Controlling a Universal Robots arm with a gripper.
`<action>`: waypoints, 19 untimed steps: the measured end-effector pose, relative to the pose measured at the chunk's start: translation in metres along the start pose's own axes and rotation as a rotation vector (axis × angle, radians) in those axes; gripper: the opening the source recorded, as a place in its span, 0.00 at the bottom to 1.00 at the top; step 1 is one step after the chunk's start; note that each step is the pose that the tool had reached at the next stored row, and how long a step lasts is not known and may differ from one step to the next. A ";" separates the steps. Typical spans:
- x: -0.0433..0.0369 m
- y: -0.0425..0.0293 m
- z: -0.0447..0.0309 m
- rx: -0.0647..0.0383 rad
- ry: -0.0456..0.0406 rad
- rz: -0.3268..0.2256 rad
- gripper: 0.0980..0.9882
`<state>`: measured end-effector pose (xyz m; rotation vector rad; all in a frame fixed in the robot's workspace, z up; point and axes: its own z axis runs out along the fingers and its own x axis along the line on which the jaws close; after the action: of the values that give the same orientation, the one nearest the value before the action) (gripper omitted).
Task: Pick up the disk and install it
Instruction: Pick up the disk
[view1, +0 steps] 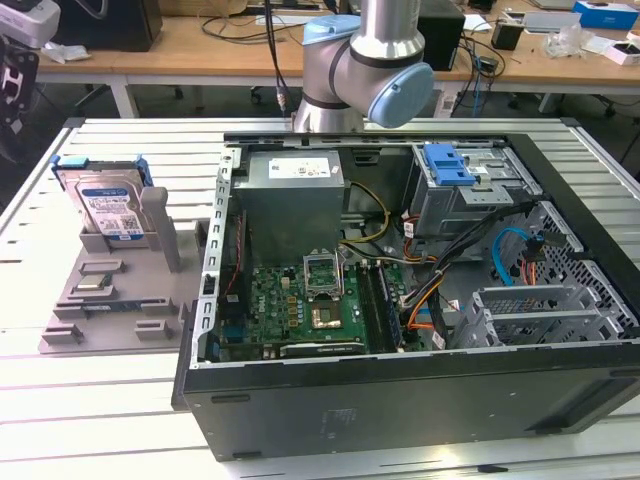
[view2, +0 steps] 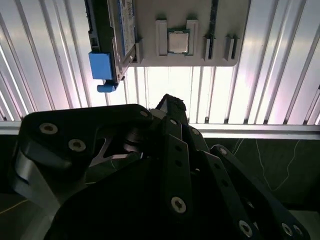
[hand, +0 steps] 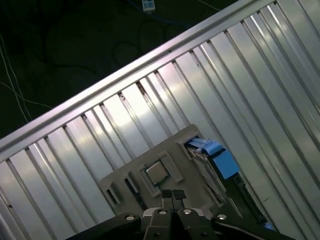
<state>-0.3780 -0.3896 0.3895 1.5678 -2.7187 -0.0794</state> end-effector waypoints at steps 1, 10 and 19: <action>0.0000 0.0000 0.0000 0.000 0.0006 -0.014 0.01; 0.0000 0.0000 0.0000 -0.002 0.0048 -0.106 0.01; 0.0000 0.0000 0.0000 -0.006 0.0106 -0.236 0.01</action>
<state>-0.3780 -0.3896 0.3895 1.8733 -2.5105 -0.0783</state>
